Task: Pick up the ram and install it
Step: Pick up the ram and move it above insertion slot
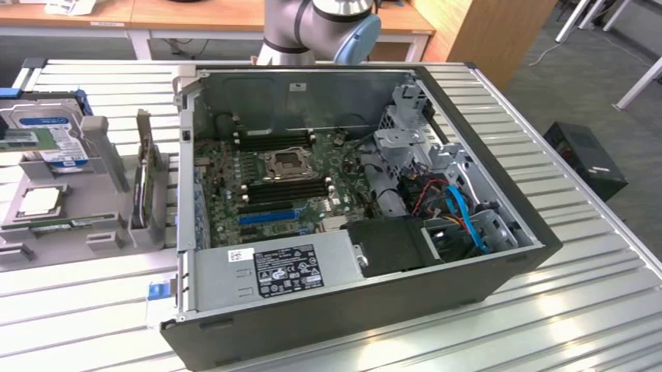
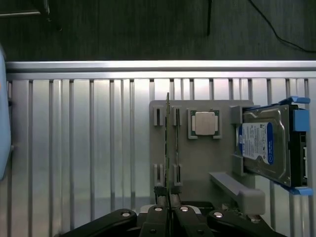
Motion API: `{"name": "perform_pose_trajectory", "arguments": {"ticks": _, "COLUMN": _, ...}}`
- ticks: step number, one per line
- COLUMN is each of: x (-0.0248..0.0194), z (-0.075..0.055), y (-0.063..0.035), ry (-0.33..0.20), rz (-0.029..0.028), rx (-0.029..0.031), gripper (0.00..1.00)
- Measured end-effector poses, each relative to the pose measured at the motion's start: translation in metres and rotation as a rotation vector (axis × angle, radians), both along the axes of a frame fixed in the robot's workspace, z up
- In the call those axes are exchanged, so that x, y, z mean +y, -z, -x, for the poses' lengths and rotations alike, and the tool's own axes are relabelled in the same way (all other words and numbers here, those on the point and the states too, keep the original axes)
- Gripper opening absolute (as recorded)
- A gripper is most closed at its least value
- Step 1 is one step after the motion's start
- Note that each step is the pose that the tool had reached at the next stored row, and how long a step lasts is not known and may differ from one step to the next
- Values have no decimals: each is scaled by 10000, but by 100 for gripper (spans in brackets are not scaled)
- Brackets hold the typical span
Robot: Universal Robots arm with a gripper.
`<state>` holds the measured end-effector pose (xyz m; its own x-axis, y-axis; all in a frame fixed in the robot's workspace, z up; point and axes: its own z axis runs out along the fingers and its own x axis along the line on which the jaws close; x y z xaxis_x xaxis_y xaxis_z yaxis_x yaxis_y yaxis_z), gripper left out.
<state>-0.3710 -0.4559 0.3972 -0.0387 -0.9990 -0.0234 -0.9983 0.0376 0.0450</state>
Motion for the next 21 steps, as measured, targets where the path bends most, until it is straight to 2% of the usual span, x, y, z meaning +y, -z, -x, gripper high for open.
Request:
{"name": "perform_pose_trajectory", "arguments": {"ticks": 3, "x": 0, "z": 0, "y": -32, "ry": 0, "rz": -1, "rx": -1, "gripper": 12}}
{"name": "perform_pose_trajectory", "arguments": {"ticks": 13, "x": 0, "z": -4, "y": -35, "ry": -1, "rz": 1, "rx": 1, "gripper": 12}}
{"name": "perform_pose_trajectory", "arguments": {"ticks": 21, "x": 0, "z": -89, "y": -34, "ry": -1, "rz": -1, "rx": 0, "gripper": 12}}
